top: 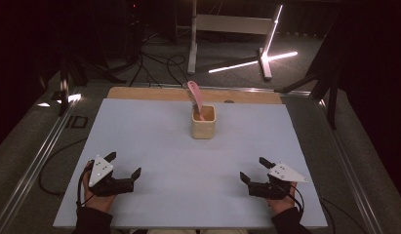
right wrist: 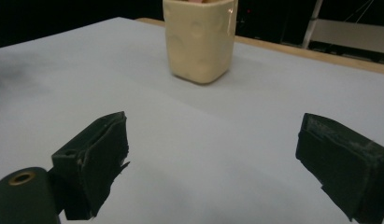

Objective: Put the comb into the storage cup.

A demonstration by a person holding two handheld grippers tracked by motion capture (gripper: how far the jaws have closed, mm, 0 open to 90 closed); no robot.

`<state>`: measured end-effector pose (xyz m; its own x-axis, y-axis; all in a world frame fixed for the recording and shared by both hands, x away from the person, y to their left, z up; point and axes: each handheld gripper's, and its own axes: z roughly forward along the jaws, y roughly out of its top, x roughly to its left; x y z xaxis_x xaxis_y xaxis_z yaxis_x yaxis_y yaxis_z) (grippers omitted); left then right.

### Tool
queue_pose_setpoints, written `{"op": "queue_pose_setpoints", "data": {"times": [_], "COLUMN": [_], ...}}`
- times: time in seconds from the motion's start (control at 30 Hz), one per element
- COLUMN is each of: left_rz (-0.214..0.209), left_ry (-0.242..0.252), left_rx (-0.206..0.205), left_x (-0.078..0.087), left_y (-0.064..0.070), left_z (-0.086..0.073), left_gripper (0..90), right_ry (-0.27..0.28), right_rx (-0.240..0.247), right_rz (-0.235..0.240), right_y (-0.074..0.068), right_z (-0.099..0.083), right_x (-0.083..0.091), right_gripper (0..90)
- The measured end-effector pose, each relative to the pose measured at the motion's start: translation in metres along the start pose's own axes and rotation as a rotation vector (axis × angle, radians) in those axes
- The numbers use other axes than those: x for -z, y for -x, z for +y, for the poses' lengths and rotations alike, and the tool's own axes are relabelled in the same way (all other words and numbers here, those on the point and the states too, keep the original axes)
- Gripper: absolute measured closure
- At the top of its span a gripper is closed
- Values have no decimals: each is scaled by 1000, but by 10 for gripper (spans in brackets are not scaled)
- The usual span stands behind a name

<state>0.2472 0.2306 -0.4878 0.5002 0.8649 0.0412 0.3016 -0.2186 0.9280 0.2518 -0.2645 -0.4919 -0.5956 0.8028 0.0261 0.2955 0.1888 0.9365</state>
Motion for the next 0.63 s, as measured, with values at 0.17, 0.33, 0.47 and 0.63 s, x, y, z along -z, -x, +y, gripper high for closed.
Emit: {"op": "queue_pose_setpoints", "data": {"times": [0.17,0.33,0.47,0.63], "left_rz": [9,4,1,0], "left_ry": [28,86,107,114], "left_rx": [-32,-23,-13,-10], "left_x": [4,11,14,15], "left_y": [4,4,2,2], "left_z": [2,6,6,6], "left_gripper": [0,0,0,0], "right_ry": [25,23,17,17], "right_rx": [0,1,0,0], "right_rz": [-14,-23,-20,-21], "right_y": [0,2,1,2], "right_z": [3,3,2,2], "right_x": [4,5,4,4], "right_gripper": [92,92,92,92]}}
